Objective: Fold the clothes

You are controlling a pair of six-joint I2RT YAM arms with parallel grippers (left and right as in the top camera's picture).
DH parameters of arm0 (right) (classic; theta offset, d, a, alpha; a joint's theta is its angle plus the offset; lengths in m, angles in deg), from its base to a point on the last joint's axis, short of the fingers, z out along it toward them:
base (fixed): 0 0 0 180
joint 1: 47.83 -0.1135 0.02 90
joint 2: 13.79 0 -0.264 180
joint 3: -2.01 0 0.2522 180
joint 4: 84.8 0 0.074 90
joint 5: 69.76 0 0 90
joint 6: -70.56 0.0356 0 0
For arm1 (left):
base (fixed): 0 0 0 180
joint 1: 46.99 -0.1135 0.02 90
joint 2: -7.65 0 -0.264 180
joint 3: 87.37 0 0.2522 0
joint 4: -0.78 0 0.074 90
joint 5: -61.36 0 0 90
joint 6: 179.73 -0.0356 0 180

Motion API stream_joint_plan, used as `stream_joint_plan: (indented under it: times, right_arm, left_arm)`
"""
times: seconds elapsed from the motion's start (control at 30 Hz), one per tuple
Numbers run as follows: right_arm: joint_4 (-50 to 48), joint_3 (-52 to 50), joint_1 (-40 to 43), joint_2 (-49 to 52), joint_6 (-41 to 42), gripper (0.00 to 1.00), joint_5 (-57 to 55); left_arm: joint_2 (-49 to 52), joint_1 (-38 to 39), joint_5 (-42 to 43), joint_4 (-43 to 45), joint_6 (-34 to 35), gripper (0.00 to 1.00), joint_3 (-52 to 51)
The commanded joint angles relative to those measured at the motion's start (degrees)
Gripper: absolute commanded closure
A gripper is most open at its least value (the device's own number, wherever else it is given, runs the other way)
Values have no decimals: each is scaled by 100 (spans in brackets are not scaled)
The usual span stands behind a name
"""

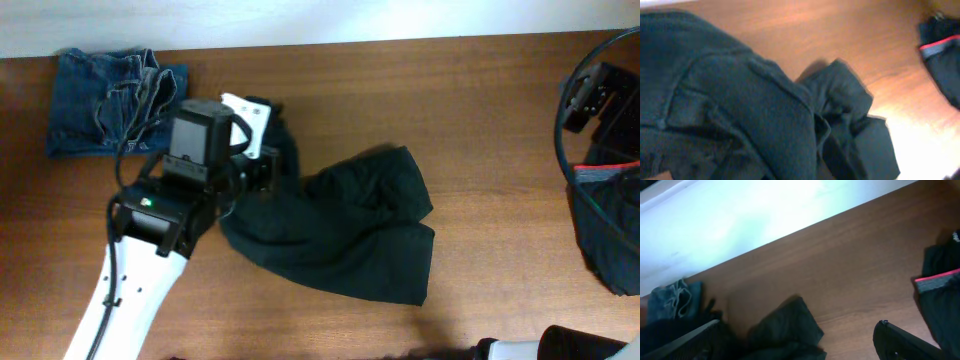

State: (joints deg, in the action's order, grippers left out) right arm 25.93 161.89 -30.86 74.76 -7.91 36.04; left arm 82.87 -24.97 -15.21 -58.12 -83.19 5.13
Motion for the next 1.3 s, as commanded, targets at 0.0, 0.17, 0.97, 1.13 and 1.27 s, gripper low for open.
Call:
stream_joint_plan:
  times: [0.0, 0.17, 0.97, 1.13, 1.27]
  right_arm:
    - [37, -83, 24, -35, -125, 1, 184]
    - [35, -420, 24, -35, -127, 1, 179]
    - [33, -798, 26, 63, -232, 1, 4]
    - [35, -798, 26, 426, -232, 1, -144]
    - [35, -798, 35, 839, -229, 1, -295]
  left_arm:
    - [-131, 256, 155, 885, -234, 99, 157]
    - [-61, 673, 192, 2179, -144, 99, 157]
    - [1519, 2374, -498, 4214, 20, 98, 157]
    - [1519, 2037, -595, 3628, 2, 98, 157]
    - [1519, 1884, -603, 3429, 0, 99, 157]
